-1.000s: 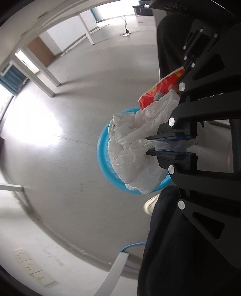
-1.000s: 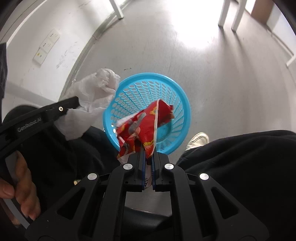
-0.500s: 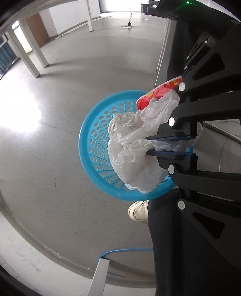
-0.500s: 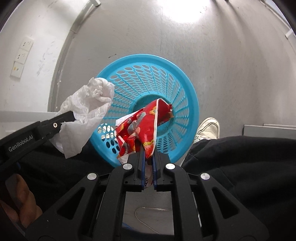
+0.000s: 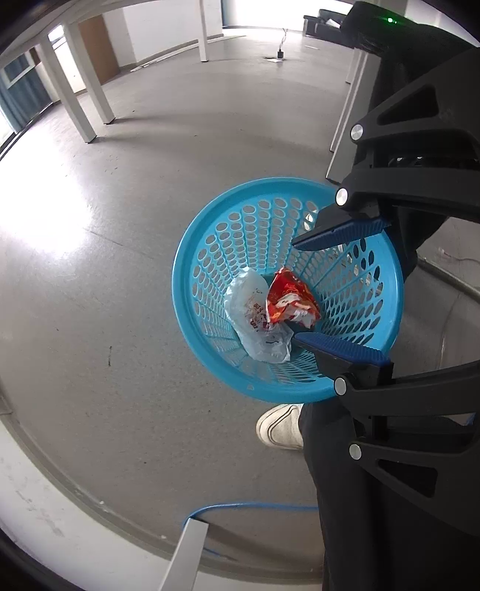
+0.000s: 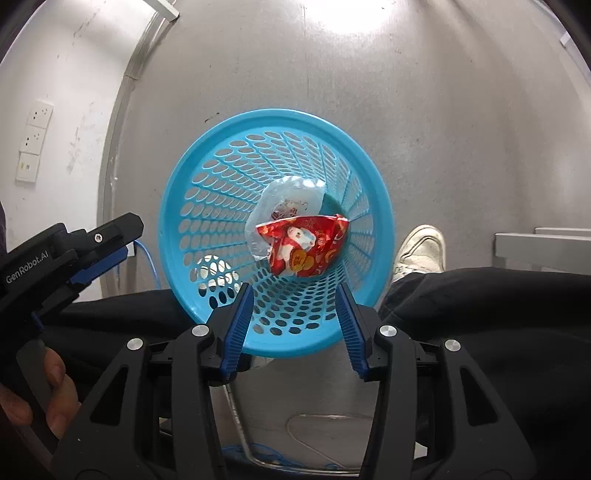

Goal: Collect trash
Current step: 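Open both grippers to drop the bags into the blue wastebasket, then raise both grippers back toward the remaining trash on the table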

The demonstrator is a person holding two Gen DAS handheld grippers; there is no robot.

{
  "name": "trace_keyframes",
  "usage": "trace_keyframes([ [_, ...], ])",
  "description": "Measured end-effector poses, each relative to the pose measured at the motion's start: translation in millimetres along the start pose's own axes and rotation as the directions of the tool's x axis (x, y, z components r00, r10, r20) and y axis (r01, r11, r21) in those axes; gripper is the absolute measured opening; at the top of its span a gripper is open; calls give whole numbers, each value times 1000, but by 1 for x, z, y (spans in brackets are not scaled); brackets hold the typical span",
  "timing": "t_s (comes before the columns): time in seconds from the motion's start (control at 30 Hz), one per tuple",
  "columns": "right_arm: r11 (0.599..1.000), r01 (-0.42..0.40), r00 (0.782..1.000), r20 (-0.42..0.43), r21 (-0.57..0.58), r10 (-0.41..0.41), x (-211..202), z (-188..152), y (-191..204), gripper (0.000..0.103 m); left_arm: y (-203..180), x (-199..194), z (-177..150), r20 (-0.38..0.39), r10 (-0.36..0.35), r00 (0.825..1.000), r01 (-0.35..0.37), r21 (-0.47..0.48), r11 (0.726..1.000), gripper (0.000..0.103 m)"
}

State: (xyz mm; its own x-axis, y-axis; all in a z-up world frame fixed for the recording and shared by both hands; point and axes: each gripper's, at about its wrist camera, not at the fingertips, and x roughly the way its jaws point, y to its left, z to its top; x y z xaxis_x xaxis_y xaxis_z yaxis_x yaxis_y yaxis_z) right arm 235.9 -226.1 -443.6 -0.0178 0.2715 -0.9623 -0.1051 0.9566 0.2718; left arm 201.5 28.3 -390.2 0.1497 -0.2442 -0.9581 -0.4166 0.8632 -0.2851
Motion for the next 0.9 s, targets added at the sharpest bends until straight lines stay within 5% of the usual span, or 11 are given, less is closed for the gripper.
trace_keyframes([
  [0.2,995,62,997,47,-76,-59,-29,-15,13,52,-2,-12,-7,20,50,999,-50,31,998,51],
  [0.4,985,49,993,111,-165,-31,-74,-40,24,61,-5,-38,-24,38,66,997,-69,66,995,57],
  [0.9,947,37,956,288,-319,60,-178,-120,26,84,-19,-110,-77,243,54,968,-108,216,970,75],
])
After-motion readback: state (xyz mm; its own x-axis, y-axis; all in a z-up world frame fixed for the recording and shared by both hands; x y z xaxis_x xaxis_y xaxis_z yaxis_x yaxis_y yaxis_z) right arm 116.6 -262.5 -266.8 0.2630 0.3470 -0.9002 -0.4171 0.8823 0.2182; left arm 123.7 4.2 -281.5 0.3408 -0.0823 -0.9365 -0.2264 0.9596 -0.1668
